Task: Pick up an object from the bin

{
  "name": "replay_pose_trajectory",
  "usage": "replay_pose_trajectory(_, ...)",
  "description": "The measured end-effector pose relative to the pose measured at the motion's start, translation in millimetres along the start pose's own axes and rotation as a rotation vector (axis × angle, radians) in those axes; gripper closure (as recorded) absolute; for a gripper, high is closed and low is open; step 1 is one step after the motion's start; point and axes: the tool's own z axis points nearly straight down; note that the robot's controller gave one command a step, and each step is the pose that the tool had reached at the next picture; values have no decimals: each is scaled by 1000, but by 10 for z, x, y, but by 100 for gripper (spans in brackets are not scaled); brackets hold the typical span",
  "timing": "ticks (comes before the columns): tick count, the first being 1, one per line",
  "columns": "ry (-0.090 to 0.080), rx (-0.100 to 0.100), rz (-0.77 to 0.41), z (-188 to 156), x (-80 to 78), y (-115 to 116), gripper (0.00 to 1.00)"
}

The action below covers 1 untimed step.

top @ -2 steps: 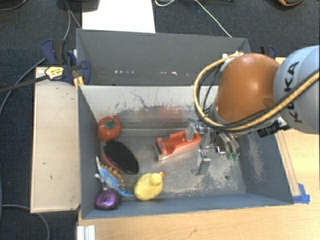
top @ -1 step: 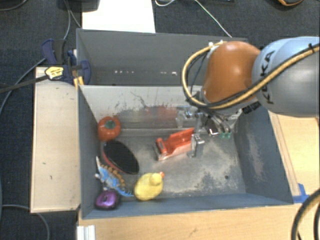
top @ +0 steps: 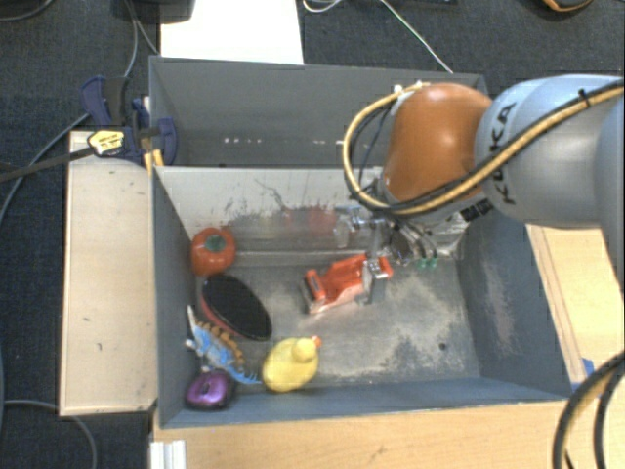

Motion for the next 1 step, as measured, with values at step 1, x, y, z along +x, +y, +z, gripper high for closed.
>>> replay_pose_trajectory(1, 1, -1, -347, 53, -16, 41, 0)
